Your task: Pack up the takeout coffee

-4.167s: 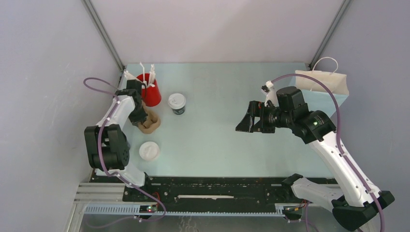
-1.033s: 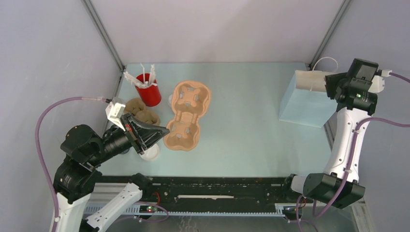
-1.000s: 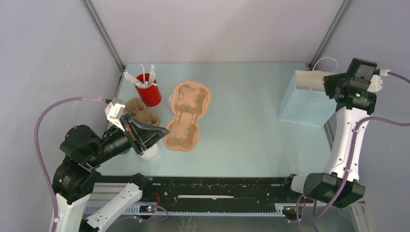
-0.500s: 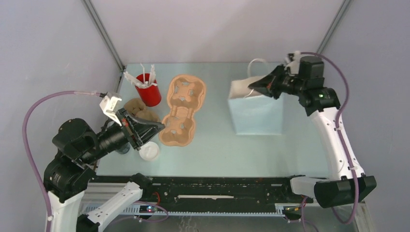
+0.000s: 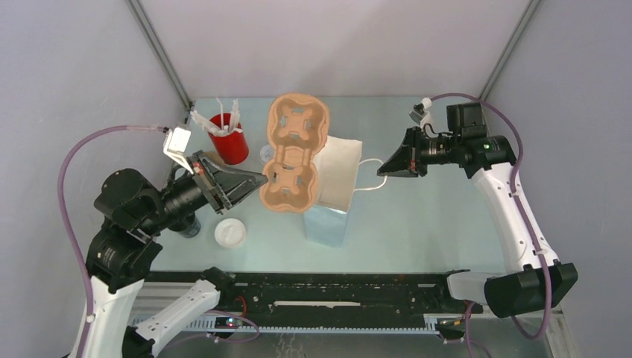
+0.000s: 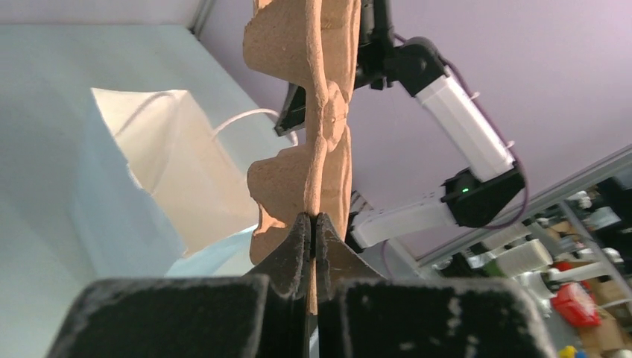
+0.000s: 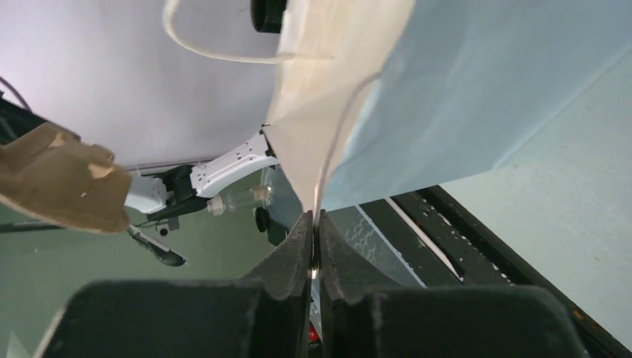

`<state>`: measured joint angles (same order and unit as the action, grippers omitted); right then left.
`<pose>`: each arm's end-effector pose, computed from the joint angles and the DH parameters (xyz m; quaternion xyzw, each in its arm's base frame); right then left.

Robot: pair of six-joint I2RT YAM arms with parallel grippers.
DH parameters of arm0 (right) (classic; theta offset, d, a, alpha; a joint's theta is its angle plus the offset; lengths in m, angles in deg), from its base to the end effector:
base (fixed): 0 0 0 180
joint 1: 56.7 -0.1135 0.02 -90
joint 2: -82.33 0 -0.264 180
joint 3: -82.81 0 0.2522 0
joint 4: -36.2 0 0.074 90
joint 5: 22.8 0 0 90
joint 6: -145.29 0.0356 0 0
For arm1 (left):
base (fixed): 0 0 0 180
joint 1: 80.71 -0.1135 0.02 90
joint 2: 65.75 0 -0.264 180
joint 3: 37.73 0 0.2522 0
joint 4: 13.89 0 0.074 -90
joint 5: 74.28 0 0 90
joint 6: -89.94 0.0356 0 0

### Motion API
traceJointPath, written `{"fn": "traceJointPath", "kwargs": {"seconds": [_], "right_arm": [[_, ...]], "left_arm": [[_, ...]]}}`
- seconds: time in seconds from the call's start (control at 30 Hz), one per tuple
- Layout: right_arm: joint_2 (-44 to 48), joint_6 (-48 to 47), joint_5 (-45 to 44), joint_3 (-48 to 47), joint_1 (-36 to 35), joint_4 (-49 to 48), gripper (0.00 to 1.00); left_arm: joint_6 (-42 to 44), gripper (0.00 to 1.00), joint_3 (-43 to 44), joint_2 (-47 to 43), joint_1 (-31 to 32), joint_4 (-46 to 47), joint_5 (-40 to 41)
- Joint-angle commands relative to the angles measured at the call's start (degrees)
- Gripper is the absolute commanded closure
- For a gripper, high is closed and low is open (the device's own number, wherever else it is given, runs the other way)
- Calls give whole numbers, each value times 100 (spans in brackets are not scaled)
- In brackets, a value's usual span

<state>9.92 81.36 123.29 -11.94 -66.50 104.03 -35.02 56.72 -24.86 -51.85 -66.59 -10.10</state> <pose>0.2308 0.0698 0.3941 -0.0607 0.8338 0.5169 0.1840 0.0593 -0.0504 0.4908 0.1225 0.6915 -0.5001 0.5066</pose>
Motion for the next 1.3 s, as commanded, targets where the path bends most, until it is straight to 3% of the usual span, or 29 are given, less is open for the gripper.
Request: {"fn": "traceJointPath", "kwargs": {"seconds": [0.0,0.1,0.17,0.23,0.4,0.53,0.73,0.83,1.0,1.27], "right_arm": [[-15,-508,-178,-160,148,367,83],[24,-368,-447,-538,147,492,62],[-11,-466,-1166,-1076,170,1067,40],[-63,-583,-2220,-1671,176,1671,25],[-144,-1109,-4487,-2975,-214,2131,11],[-19,-1768,-4215,-3675,-1007,1257,8],[167,-3743,-3617,-3318,-2953,-148,9],[-201,-4221,-3276,-3608,-3233,-65,16],[-748,-4723,-3179,-4158,-3567,351,20],[-954,-5151,-2931,-4013,-3650,639,28]], "left_arm": [[-948,100,-249,244,23,1043,-450],[-1490,100,-350,467,38,1515,-665],[-1759,100,-298,631,62,1656,-686],[-1898,100,-177,849,126,1672,-707],[-1822,100,141,1345,250,1223,-636],[-1335,100,532,1663,359,386,-400],[-1163,100,674,1782,488,158,-265],[-1143,100,683,1791,550,110,-222],[-1024,100,789,1807,640,-112,-125],[-917,100,872,1792,699,-242,-64]]}}
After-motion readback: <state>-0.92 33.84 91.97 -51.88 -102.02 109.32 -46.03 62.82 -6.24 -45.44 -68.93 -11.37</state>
